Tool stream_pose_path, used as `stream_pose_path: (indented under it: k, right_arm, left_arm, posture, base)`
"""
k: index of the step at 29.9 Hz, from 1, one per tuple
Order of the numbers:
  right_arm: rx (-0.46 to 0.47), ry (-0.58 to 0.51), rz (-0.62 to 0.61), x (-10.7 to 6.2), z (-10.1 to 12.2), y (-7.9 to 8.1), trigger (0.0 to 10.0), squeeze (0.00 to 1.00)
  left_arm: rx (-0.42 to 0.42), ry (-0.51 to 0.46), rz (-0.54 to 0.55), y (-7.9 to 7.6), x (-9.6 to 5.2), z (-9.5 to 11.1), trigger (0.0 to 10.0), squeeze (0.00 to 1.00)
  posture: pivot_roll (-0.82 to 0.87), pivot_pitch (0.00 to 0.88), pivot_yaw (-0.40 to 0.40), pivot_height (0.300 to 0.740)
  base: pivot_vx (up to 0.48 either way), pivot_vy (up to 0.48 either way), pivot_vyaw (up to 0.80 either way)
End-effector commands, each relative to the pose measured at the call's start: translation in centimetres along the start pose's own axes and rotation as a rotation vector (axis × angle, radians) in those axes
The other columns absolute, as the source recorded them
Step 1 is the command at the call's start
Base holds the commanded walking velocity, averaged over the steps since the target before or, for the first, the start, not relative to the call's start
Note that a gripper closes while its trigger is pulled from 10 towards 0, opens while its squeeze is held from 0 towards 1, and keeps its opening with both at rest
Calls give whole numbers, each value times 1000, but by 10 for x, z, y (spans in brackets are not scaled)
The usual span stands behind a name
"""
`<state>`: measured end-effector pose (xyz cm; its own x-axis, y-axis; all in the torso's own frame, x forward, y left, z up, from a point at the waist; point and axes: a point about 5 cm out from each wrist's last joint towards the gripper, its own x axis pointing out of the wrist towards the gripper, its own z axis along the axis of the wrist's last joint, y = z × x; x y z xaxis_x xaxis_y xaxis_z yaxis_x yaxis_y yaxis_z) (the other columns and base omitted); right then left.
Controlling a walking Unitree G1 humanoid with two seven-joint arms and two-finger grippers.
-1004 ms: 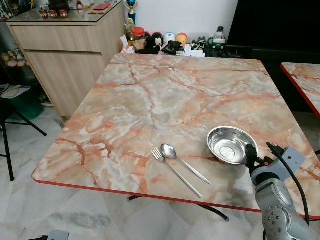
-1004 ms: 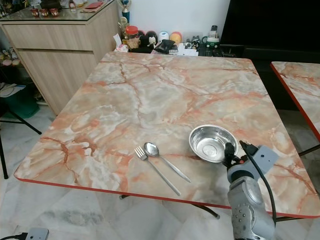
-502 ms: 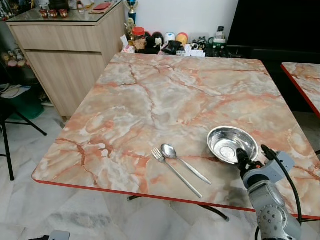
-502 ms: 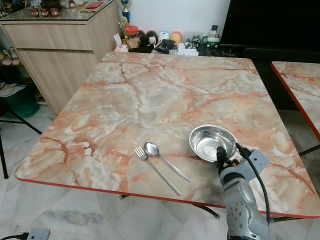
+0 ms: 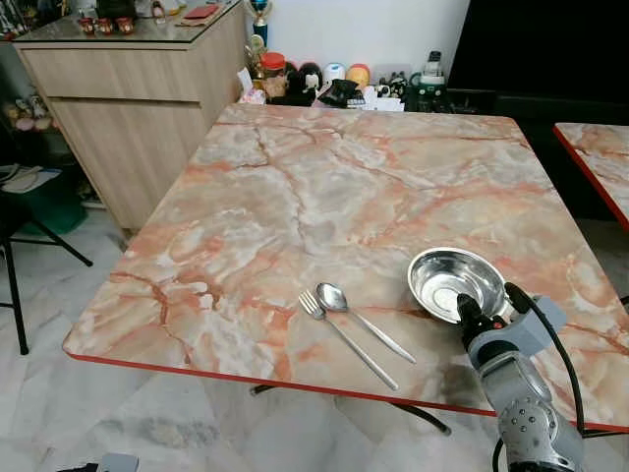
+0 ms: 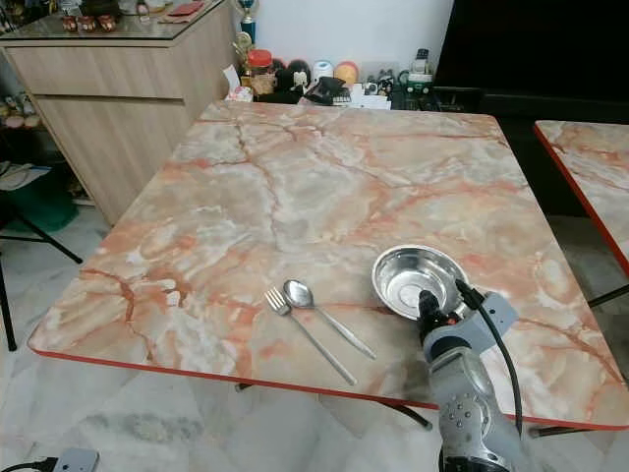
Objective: Setting the table
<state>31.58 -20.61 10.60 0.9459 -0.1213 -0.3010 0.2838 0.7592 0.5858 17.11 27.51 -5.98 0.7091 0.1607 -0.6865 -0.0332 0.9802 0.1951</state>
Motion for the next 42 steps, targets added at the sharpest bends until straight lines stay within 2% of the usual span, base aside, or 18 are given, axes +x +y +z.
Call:
stream_pose_path:
  k: [1, 5, 6, 7, 24, 35, 36, 37, 38, 40, 41, 42]
  right_arm:
    - [7, 33, 1, 1, -6, 1, 10000, 0]
    - [7, 35, 0, 1, -6, 1, 10000, 0]
    - [6, 35, 0, 1, -6, 1, 1529, 0]
    - [7, 34, 0, 2, -6, 2, 0, 0]
    - [-1, 23, 5, 2, -4, 4, 0, 0]
    - [-9, -73, 34, 0, 6, 9, 0, 0]
    - [-6, -116, 49, -2, 11, 10, 3255, 0]
    - [-3, -156, 64, -4, 16, 11, 4824, 0]
    - [-1, -226, 84, -7, 25, 14, 10000, 0]
    - [-35, -281, 82, -9, 31, 14, 10000, 0]
    - [-65, -352, 85, -12, 40, 16, 10000, 0]
    - [-65, -352, 85, -12, 40, 16, 10000, 0]
  left_arm:
    - [18, 23, -2, 1, -3, -7, 10000, 0]
    - [17, 24, -1, 1, -3, -7, 10000, 0]
    - [16, 24, -1, 1, -3, -7, 10000, 0]
    - [15, 24, -1, 1, -3, -7, 10000, 0]
    - [30, 24, -10, -1, -3, -8, 10000, 0]
    - [29, 23, -13, -2, -3, -8, 10000, 0]
    - [29, 23, -12, -2, -3, -8, 10000, 0]
    - [31, 23, -11, -2, -3, -8, 10000, 0]
    - [33, 24, -8, -2, -3, -8, 10000, 0]
    - [36, 23, -6, -1, -3, -8, 10000, 0]
    - [38, 24, -3, -1, -3, -7, 10000, 0]
    - [38, 24, -3, -1, -3, -7, 10000, 0]
  posture:
    - [8, 130, 31, 740]
    - [8, 130, 31, 740]
    - [10, 133, 29, 740]
    - [9, 134, 30, 740]
    - [10, 139, 26, 740]
    - [5, 137, 25, 740]
    - [4, 131, 26, 740]
    - [4, 130, 26, 740]
    - [1, 124, 25, 740]
    - [2, 123, 26, 740]
    - [2, 121, 26, 740]
    - [2, 121, 26, 740]
  base:
    - [0, 0, 0]
    - [0, 0, 0]
    - [0, 0, 0]
    - [0, 0, 0]
    - [0, 0, 0]
    - [0, 0, 0]
    - [0, 0, 0]
    - [0, 0, 0]
    - [0, 0, 0]
    - [0, 0, 0]
    - [0, 0, 0]
    - [0, 0, 0]
